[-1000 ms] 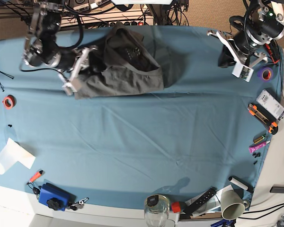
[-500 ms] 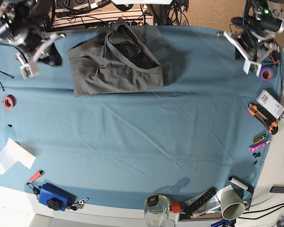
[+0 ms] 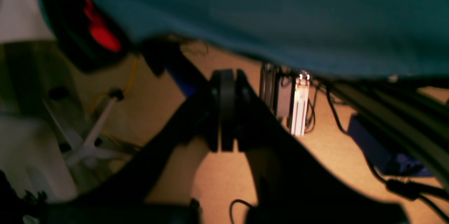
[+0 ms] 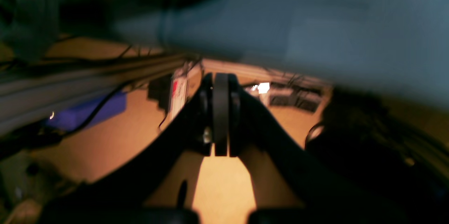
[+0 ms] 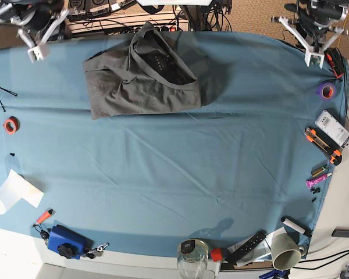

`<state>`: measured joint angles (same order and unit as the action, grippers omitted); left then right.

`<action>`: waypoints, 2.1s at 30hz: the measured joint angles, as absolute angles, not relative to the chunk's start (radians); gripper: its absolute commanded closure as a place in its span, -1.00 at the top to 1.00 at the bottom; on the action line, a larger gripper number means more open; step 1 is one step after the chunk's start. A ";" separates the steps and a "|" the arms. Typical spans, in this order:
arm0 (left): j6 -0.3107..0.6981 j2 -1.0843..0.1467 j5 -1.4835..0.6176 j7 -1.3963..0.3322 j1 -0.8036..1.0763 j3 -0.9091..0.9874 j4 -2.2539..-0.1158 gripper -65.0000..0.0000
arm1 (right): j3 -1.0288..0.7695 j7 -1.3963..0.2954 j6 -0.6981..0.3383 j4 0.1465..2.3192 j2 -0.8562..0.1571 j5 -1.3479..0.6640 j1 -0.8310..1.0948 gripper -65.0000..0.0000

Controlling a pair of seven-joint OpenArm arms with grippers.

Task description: Fold the T-shirt properly

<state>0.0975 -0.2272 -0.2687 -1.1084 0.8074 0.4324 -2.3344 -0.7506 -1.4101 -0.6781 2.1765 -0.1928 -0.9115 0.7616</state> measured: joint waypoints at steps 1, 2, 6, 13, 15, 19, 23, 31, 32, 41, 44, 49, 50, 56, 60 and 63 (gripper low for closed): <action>0.099 -0.228 -0.270 -1.089 0.820 0.432 -2.315 -1.00 | -0.751 -1.410 -0.678 2.172 -0.188 -0.917 0.783 -1.00; 0.096 -0.227 -0.269 -1.091 0.830 0.432 -2.292 -1.00 | -0.751 -1.406 -0.685 2.160 -0.185 -0.918 0.800 -1.00; 0.096 -0.228 -0.268 -1.100 0.882 0.432 -2.228 -1.00 | -0.733 -1.398 -0.699 2.048 -0.184 -0.916 0.846 -1.00; 0.121 -0.204 -0.301 -1.043 0.928 0.433 -2.105 -1.00 | -0.573 -1.398 -0.699 1.696 -0.201 -0.833 0.836 -1.00; 0.157 -0.179 -0.320 -1.018 0.912 0.432 -2.044 -1.00 | -0.511 -1.367 -0.695 1.597 -0.220 -0.765 0.806 -1.00; 0.201 -0.158 -0.317 -0.987 0.856 0.431 -1.864 -1.00 | -0.385 -1.303 -0.698 1.423 -0.250 -0.687 0.693 -1.00; 0.211 -0.154 -0.318 -0.958 0.759 0.433 -1.662 -1.00 | -0.299 -1.240 -0.697 1.253 -0.265 -0.618 0.595 -1.00; 0.273 -0.153 -0.286 -0.847 0.567 0.433 -1.235 -1.00 | -0.198 -1.065 -0.696 0.994 -0.269 -0.467 0.393 -1.00; 0.284 -0.151 -0.273 -0.816 0.545 0.433 -1.187 -1.00 | -0.186 -1.024 -0.696 0.964 -0.269 -0.441 0.376 -1.00; 0.285 -0.142 -0.097 -0.433 0.406 0.434 -0.843 -1.00 | -0.012 -0.620 -0.689 0.739 -0.269 -0.178 0.246 -1.00; 0.270 -0.124 -0.049 -0.292 0.376 0.433 -0.750 -1.00 | 0.056 -0.469 -0.646 0.685 -0.268 -0.124 0.224 -1.00; 0.217 -0.093 -0.009 -0.117 0.339 0.434 -0.617 -1.00 | 0.165 -0.250 -0.472 0.616 -0.268 -0.077 0.211 -1.00; 0.216 -0.084 -0.003 -0.086 0.331 0.434 -0.598 -1.00 | 0.187 -0.216 -0.440 0.604 -0.268 -0.077 0.211 -1.00; 0.222 -0.025 0.033 -0.033 0.300 0.433 -0.583 -1.00 | 0.271 -0.151 -0.305 0.581 -0.268 -0.076 0.214 -1.00; 0.217 -0.028 0.033 -0.029 0.300 0.434 -0.583 -1.00 | 0.276 -0.145 -0.306 0.581 -0.268 -0.076 0.213 -1.00; 0.217 -0.031 0.033 -0.029 0.299 0.434 -0.583 -1.00 | 0.276 -0.145 -0.306 0.581 -0.268 -0.076 0.213 -1.00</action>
<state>0.2173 -0.0307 0.0334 -0.0288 0.2989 0.4335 -0.5835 0.2756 -0.1448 -0.3058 0.5808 -0.2684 -0.0765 0.2134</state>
